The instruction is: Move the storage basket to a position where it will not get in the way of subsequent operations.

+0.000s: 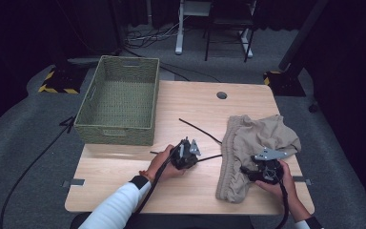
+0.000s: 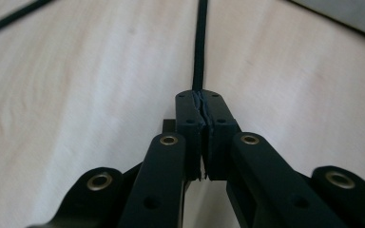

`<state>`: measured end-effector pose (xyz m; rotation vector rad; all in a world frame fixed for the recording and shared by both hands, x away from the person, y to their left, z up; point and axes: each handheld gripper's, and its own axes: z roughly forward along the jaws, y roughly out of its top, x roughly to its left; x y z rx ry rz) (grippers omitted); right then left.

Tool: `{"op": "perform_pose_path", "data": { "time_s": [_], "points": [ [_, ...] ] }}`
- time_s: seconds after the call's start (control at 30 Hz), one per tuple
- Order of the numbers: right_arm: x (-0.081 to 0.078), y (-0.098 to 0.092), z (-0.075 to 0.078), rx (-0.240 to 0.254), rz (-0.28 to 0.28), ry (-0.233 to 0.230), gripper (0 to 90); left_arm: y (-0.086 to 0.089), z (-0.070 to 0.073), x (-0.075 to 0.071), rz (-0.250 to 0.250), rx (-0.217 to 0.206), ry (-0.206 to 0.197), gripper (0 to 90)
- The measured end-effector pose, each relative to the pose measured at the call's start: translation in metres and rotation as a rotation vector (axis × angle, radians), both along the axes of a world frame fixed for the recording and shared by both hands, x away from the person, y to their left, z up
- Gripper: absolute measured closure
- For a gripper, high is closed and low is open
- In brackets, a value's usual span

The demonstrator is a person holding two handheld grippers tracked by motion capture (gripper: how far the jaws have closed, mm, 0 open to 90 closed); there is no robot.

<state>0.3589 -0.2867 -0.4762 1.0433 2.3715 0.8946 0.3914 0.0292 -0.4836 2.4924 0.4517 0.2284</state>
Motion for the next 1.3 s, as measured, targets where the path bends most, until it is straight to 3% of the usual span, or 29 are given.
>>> {"op": "perform_pose_path", "data": {
  "time_s": [0.13, 0.2, 0.23, 0.33, 0.43, 0.53, 0.63, 0.67, 0.7, 0.77, 0.87, 0.9, 0.93, 1.0, 1.03, 1.13, 1.17, 1.2, 1.23, 1.3],
  "points": [
    [0.011, 0.002, -0.002, -0.006, -0.011, 0.002, 37.5, 0.005, -0.001, -0.035, -0.046, -0.003, -0.013, 87.1],
    [0.014, 0.004, -0.001, 0.004, -0.021, -0.002, 36.5, 0.007, 0.0, -0.047, -0.063, 0.004, -0.009, 87.0],
    [0.013, 0.005, 0.001, 0.011, -0.03, -0.012, 35.4, 0.008, 0.0, -0.052, -0.067, 0.008, -0.025, 87.0],
    [0.0, 0.004, 0.017, 0.044, -0.033, -0.067, 32.3, 0.014, -0.002, -0.062, -0.063, -0.019, -0.007, 86.7],
    [-0.016, 0.008, 0.033, 0.152, -0.013, -0.062, 29.2, 0.018, -0.005, -0.071, -0.06, -0.064, 0.02, 86.6],
    [-0.029, 0.029, 0.036, 0.14, 0.05, -0.061, 27.7, 0.016, -0.006, -0.083, -0.084, -0.092, 0.044, 86.6],
    [-0.029, 0.048, 0.022, 0.069, 0.072, -0.037, 21.3, 0.008, -0.008, -0.1, -0.119, -0.12, 0.072, 86.6],
    [-0.024, 0.05, 0.014, 0.052, 0.06, 0.003, 17.4, 0.006, -0.008, -0.104, -0.123, -0.12, 0.067, 86.4],
    [-0.02, 0.05, 0.009, 0.059, 0.054, 0.032, 15.2, 0.004, -0.008, -0.108, -0.13, -0.113, 0.053, 86.4],
    [-0.012, 0.051, 0.001, 0.079, 0.046, 0.084, 14.9, 0.001, -0.009, -0.112, -0.152, -0.121, 0.069, 85.8],
    [-0.006, 0.055, -0.005, 0.081, 0.052, 0.11, 16.0, -0.002, -0.01, -0.112, -0.161, -0.142, 0.078, 84.9],
    [-0.003, 0.057, -0.009, 0.064, 0.057, 0.123, 23.6, -0.002, -0.01, -0.111, -0.175, -0.141, 0.087, 81.8],
    [-0.002, 0.059, -0.011, 0.056, 0.072, 0.127, 25.5, -0.001, -0.01, -0.111, -0.183, -0.143, 0.081, 78.2],
    [0.001, 0.061, -0.011, 0.04, 0.088, 0.11, 35.4, 0.002, -0.008, -0.109, -0.181, -0.142, 0.075, 74.0],
    [0.003, 0.061, -0.01, 0.03, 0.09, 0.109, 42.3, 0.004, -0.007, -0.107, -0.173, -0.162, 0.066, 69.4],
    [0.008, 0.062, -0.009, 0.03, 0.104, 0.099, 57.9, 0.015, 0.006, -0.097, -0.125, -0.205, 0.029, 55.4],
    [0.009, 0.061, -0.008, 0.022, 0.114, 0.096, 68.5, 0.018, 0.012, -0.092, -0.101, -0.213, -0.015, 51.3],
    [0.011, 0.06, -0.007, 0.015, 0.119, 0.093, 72.3, 0.022, 0.018, -0.088, -0.065, -0.221, -0.043, 47.6],
    [0.012, 0.059, -0.006, 0.039, 0.131, 0.111, 76.4, 0.024, 0.023, -0.082, -0.04, -0.247, -0.054, 46.4],
    [0.011, 0.057, -0.006, 0.059, 0.182, 0.125, 82.0, 0.025, 0.03, -0.069, 0.011, -0.259, -0.08, 41.2]
  ]
}}
